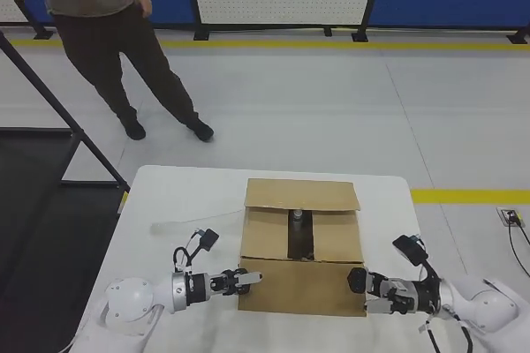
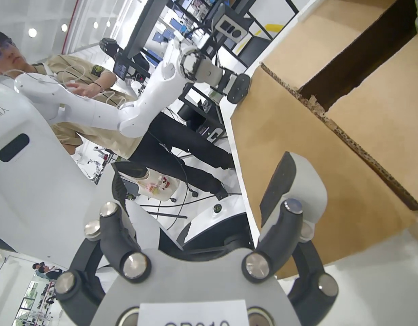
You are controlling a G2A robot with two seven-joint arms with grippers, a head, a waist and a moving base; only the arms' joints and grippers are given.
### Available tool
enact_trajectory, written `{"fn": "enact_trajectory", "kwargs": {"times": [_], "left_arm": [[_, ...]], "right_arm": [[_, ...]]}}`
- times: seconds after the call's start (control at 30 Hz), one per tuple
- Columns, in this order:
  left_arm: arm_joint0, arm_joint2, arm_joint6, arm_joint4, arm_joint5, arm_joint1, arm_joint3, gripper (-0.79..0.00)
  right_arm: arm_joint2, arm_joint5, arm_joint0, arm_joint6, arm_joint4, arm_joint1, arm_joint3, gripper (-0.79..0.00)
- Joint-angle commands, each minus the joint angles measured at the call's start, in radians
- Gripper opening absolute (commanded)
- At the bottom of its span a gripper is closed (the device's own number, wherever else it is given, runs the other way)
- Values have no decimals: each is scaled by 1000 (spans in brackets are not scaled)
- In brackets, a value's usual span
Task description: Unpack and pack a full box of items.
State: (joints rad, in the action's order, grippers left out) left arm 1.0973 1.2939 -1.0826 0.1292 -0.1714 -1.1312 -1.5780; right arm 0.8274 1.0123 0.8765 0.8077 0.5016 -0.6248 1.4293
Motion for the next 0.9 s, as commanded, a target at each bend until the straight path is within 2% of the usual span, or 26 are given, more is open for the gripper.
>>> {"fn": "enact_trajectory", "kwargs": {"times": [0.0,0.37,0.5,0.7,0.87], "left_arm": [[0,0,0,0,0,0,0,0],[0,0,0,0,0,0,0,0],[0,0,0,0,0,0,0,0],[0,0,0,0,0,0,0,0],[0,0,0,0,0,0,0,0]], "right_arm": [[6,0,0,0,18,0,-6,0],[6,0,0,0,18,0,-6,0],[9,-108,-2,-48,33,-11,21,0],[21,-230,-20,-97,180,-34,-6,0],[24,-236,-25,-97,180,-36,-12,0]]}}
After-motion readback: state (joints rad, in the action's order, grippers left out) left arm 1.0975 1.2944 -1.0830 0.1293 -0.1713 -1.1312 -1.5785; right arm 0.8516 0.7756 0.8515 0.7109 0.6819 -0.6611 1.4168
